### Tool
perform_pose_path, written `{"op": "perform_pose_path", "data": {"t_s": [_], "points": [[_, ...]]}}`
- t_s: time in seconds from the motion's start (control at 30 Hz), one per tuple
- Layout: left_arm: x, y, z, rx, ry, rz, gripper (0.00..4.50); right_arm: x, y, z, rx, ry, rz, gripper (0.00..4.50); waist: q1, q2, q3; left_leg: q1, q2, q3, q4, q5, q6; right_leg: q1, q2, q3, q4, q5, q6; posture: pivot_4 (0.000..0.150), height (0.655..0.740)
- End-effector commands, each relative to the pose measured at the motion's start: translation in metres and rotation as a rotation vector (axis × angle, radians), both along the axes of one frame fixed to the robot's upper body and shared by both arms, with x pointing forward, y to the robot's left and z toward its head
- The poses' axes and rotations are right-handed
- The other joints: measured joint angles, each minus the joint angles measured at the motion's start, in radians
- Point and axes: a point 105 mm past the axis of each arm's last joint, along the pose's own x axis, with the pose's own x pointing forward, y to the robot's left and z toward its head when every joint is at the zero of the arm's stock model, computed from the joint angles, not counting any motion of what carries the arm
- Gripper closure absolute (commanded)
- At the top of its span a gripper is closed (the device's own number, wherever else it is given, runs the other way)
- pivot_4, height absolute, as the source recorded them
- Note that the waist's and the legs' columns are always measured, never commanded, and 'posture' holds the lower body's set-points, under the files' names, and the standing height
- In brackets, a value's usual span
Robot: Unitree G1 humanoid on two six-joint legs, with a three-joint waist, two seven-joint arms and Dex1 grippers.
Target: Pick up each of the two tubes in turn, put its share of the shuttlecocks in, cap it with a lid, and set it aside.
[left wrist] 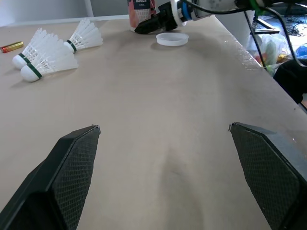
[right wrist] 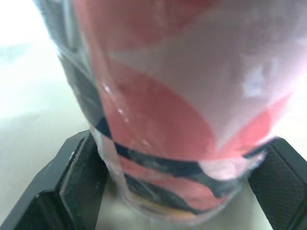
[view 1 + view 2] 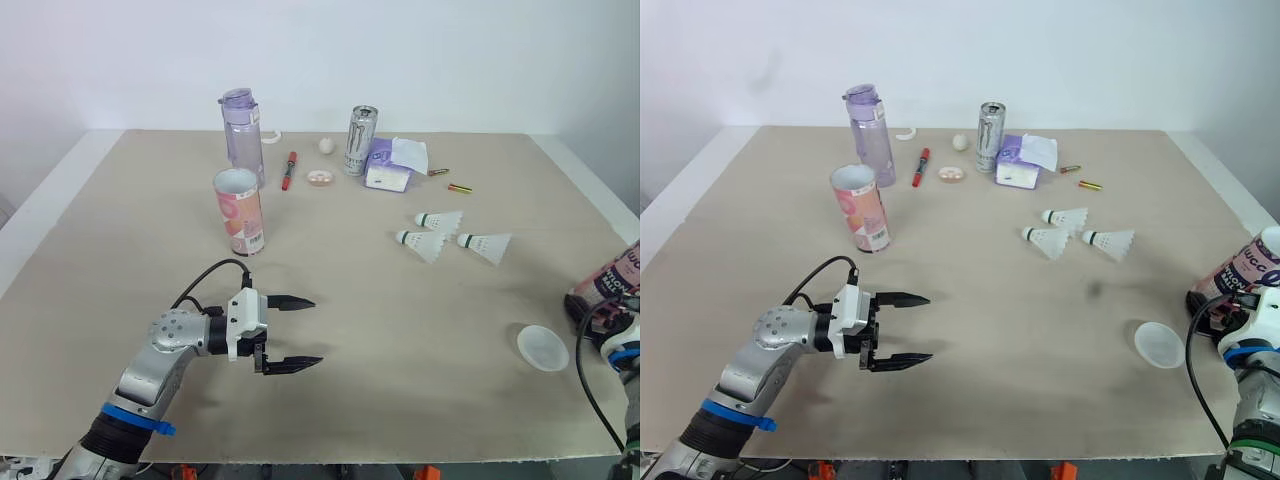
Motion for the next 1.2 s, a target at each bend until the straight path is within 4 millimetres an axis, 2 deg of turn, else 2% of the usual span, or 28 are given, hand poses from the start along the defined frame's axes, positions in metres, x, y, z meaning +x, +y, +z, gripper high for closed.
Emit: {"op": "perform_pose_path", "data": {"t_s": [0.03,0.27,0.5,0.53,0.67,0.8,0.83,0.87,1.0,1.2], "points": [[0.000,-0.001,0.002,-0.008,-0.027,-0.022,0.00,-0.006,-0.003,0.019,-0.021,-0.062,-0.014,0.08,0.000,0.000,0.000,0.000,0.000,0.000,0.000,0.000,0.000,0.000,0.000,0.000,0.000,0.000,0.000,0.150,0.7400],[0.002,0.001,-0.004,0.001,-0.025,-0.027,0.00,-0.026,0.013,0.026,-0.032,-0.062,0.032,0.08,0.001,0.001,0.000,0.000,0.000,0.000,0.000,0.000,0.000,0.000,0.000,0.000,0.000,0.000,0.000,0.150,0.7400],[0.007,0.006,-0.008,-0.005,-0.031,-0.001,0.00,-0.053,0.029,0.044,-0.102,0.001,0.187,0.08,0.002,0.001,0.000,0.000,0.001,0.000,0.000,0.000,0.000,0.000,0.001,0.002,0.000,0.000,0.000,0.150,0.7400],[0.008,0.007,-0.007,-0.015,-0.036,0.004,0.00,-0.056,0.036,0.047,-0.111,0.011,0.239,0.08,0.002,0.001,0.000,0.000,0.001,0.000,0.000,0.000,0.000,-0.001,0.000,0.002,0.000,0.000,0.000,0.150,0.7400],[0.010,0.009,-0.005,-0.029,-0.059,0.007,0.00,-0.062,0.071,0.055,-0.152,0.036,0.456,0.08,0.001,0.001,0.000,0.000,0.002,0.000,0.000,0.000,0.000,-0.001,0.001,0.002,0.000,0.000,0.000,0.150,0.7400],[0.009,0.007,0.000,-0.033,-0.083,-0.006,0.00,-0.056,0.106,0.062,-0.205,0.014,0.649,0.08,0.001,0.001,0.000,0.000,0.002,0.000,0.000,0.000,0.000,-0.001,0.002,0.002,0.000,0.000,-0.001,0.150,0.7400],[0.009,0.006,0.002,-0.035,-0.088,-0.008,0.00,-0.052,0.122,0.061,-0.224,0.011,0.724,0.08,0.001,0.001,0.000,0.001,0.002,0.000,0.000,0.000,0.000,-0.001,0.002,0.002,0.000,0.000,-0.001,0.150,0.7400],[0.010,0.004,0.005,-0.037,-0.094,-0.004,0.00,-0.045,0.145,0.058,-0.239,0.000,0.829,0.08,0.001,0.001,0.000,0.000,0.002,0.000,0.000,0.000,0.000,-0.001,0.002,0.002,0.000,0.000,-0.001,0.150,0.7400],[0.015,0.005,0.013,-0.055,-0.102,0.047,0.00,-0.026,0.204,0.055,-0.244,-0.054,1.072,0.08,0.001,0.000,0.001,0.000,0.002,0.000,0.000,0.000,0.000,-0.001,0.001,0.001,0.000,0.000,-0.001,0.150,0.7400],[0.019,0.013,0.030,-0.097,-0.096,0.154,0.00,0.006,0.266,0.049,-0.260,-0.101,1.369,0.08,0.006,-0.001,0.002,-0.002,0.003,-0.002,0.000,0.000,0.000,-0.002,0.003,-0.001,0.000,-0.001,-0.002,0.150,0.7400]]}}
